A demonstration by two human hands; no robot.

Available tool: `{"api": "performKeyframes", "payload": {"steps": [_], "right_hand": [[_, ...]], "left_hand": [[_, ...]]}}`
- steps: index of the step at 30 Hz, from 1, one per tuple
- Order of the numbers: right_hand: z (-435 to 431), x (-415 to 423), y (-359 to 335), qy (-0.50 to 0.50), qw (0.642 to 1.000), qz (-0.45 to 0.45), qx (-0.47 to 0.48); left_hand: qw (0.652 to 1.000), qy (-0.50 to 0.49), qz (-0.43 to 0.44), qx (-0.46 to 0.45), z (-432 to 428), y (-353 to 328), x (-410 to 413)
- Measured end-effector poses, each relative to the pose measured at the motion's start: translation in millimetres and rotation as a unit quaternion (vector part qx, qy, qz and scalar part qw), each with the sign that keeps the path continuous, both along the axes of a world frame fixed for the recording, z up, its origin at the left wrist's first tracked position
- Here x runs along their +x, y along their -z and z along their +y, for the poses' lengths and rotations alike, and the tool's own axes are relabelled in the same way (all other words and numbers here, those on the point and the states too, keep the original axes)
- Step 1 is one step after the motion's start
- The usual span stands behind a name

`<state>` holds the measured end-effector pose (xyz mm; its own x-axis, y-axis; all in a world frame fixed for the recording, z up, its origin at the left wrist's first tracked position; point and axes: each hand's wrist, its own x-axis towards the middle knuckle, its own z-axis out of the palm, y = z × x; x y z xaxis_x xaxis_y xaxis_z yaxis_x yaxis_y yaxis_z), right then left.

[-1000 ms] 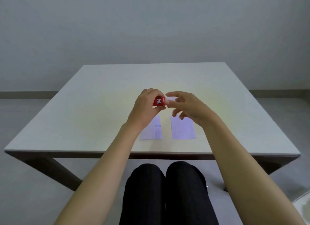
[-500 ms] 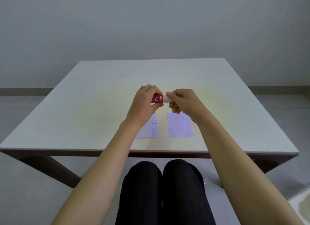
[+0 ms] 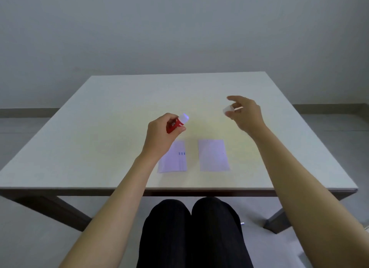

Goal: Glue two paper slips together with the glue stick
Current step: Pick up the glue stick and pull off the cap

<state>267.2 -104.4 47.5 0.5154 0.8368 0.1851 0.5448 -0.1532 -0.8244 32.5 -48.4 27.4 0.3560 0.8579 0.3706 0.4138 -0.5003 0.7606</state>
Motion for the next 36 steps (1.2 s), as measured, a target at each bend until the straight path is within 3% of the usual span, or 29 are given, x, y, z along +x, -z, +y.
{"api": "performKeyframes", "payload": {"steps": [3, 11, 15, 17, 18, 20, 22, 24, 26, 29, 33, 36], "right_hand": [[4, 12, 21, 0.016, 0.992, -0.107, -0.071], [3, 7, 46, -0.034, 0.974, -0.192, -0.118], [-2, 3, 41, -0.055, 0.952, -0.24, -0.182], [-5, -9, 34, -0.045, 0.941, -0.3, -0.151], [-7, -20, 29, -0.046, 0.954, -0.278, -0.103], [-13, -45, 20, -0.097, 0.992, -0.076, -0.008], [-20, -70, 13, -0.17, 0.971, 0.161, 0.048], [-24, -84, 12, -0.189, 0.944, 0.253, 0.096], [-26, -90, 10, -0.179, 0.926, 0.309, 0.123], [-26, -96, 8, -0.153, 0.916, 0.361, 0.082], [-25, -101, 1, -0.071, 0.932, 0.356, 0.0], [-28, -97, 3, -0.119, 0.938, 0.324, 0.023]], "left_hand": [[0.998, -0.012, -0.043, -0.033, -1, -3, 1], [0.986, 0.001, -0.122, -0.111, -8, -13, 6], [0.954, -0.043, -0.234, -0.181, -10, -10, 9], [0.927, -0.059, -0.297, -0.22, -11, -8, 13], [0.91, -0.055, -0.331, -0.243, -13, -9, 16], [0.874, -0.041, -0.396, -0.279, -18, -12, 22], [0.85, -0.044, -0.439, -0.289, -24, -17, 29], [0.84, -0.041, -0.458, -0.289, -28, -20, 33], [0.841, -0.029, -0.457, -0.289, -31, -23, 33], [0.854, -0.001, -0.443, -0.273, -32, -25, 28], [0.88, 0.029, -0.407, -0.242, -36, -24, 25], [0.867, 0.014, -0.433, -0.248, -35, -25, 20]]}}
